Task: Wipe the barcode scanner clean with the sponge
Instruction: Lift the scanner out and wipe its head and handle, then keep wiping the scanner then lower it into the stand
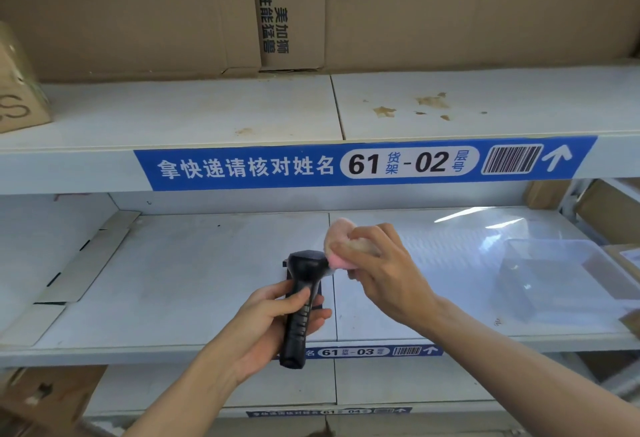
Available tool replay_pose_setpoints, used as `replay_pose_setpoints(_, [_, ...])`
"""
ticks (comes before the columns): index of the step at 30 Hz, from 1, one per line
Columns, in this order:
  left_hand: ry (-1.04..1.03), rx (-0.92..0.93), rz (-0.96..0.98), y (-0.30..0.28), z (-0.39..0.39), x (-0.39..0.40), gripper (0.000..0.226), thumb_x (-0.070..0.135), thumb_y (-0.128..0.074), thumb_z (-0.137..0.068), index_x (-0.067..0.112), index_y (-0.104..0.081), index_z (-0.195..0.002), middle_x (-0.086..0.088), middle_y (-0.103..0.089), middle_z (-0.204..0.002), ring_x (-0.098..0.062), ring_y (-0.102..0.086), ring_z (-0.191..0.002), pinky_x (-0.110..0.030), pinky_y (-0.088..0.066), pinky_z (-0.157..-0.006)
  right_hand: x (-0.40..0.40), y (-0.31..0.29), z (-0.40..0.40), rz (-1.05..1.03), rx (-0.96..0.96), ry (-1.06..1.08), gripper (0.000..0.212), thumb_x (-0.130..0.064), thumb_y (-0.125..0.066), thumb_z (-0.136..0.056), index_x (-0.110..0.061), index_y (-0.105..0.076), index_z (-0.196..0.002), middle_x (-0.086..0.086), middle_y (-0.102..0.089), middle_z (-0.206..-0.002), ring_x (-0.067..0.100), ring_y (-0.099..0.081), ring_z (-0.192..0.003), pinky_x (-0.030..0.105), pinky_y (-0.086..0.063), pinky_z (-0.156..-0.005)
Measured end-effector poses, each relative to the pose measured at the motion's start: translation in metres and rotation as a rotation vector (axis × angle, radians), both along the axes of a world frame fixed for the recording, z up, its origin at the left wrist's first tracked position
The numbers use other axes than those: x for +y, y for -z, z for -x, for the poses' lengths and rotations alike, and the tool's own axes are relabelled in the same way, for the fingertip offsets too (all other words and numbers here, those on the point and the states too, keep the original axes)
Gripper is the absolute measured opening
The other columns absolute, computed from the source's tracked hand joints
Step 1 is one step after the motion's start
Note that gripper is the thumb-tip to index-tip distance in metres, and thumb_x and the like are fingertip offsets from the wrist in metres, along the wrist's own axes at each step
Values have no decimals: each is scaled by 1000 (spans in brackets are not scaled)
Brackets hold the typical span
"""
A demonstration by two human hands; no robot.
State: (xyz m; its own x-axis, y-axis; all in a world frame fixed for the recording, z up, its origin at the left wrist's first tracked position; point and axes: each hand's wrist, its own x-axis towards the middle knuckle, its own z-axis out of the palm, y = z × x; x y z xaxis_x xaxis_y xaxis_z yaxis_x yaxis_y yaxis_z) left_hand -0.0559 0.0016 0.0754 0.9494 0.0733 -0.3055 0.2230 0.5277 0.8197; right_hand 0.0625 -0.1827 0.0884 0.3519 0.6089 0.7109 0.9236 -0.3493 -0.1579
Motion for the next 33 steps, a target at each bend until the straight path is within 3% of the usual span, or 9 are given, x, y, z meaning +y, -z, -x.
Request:
replay_pose_setpoints(5, [44,-16,-185,-4,1,-2,35,1,-73,-69,2,-71,-104,-24,-71,-106,-40,-67,-102,-50,-55,-83,4,-2,8,-154,31,-106,32,-14,-48,-91,-23,-57,-121,4,-47,-115,25,-46,-94,23,-38,-77])
replay_pose_setpoints(10, [71,-2,-345,-3,1,-4,38,-10,-69,-77,5,-65,-112,-20,-73,-105,-35,-69,-98,-48,-55,-83,4,7,9,-74,116,-75,30,-13,-49,-90,-13,-66,-114,15,-57,-109,33,-50,-94,34,-44,-74])
replay_pose_setpoints(14, [83,-6,-450,0,3,-9,41,-8,-69,-78,13,-64,-113,-15,-75,-102,-33,-69,-99,-55,-50,-93,3,9,-5,-27,303,75,36,13,-59,-84,-12,-72,-107,15,-60,-103,40,-55,-92,43,-48,-80])
replay_pose_setpoints(17, [65,-41,-503,2,0,-13,41,-5,-68,-81,20,-64,-112,-9,-76,-102,-26,-70,-97,-48,-52,-91,4,2,-2,-79,267,53,40,10,-60,-83,-15,-69,-113,14,-59,-109,35,-51,-98,40,-49,-79])
replay_pose_setpoints(20, [67,-102,-579,2,-3,-15,44,-5,-69,-81,25,-65,-112,-5,-76,-103,-20,-69,-99,-30,-53,-86,10,-12,2,-49,277,28,41,10,-58,-82,-17,-70,-112,11,-60,-111,26,-49,-103,41,-46,-85])
replay_pose_setpoints(24, [31,-157,-594,7,-5,-12,46,-12,-67,-79,22,-66,-112,-7,-76,-102,-25,-70,-98,-27,-54,-81,13,-24,15,61,283,-95,45,12,-56,-71,-14,-73,-104,11,-64,-105,13,-46,-96,35,-44,-82])
replay_pose_setpoints(27, [-10,-183,-567,15,-5,-10,43,-15,-65,-79,16,-67,-110,-13,-75,-101,-31,-68,-98,-26,-54,-79,8,-25,26,192,191,-234,51,16,-58,-67,-15,-72,-105,10,-61,-106,18,-43,-95,27,-38,-82])
replay_pose_setpoints(30, [-61,-216,-554,16,-7,-12,43,-15,-64,-79,20,-69,-103,-14,-74,-97,-29,-69,-95,-23,-54,-74,7,-26,27,175,177,-224,51,17,-60,-70,-15,-72,-108,11,-58,-110,29,-46,-90,28,-40,-82])
replay_pose_setpoints(33, [-124,-223,-587,16,-9,-14,45,-13,-69,-75,24,-68,-101,-11,-75,-95,-27,-70,-92,-24,-55,-71,9,-21,22,178,147,-209,51,16,-64,-73,-17,-70,-112,10,-58,-112,28,-45,-91,27,-40,-82])
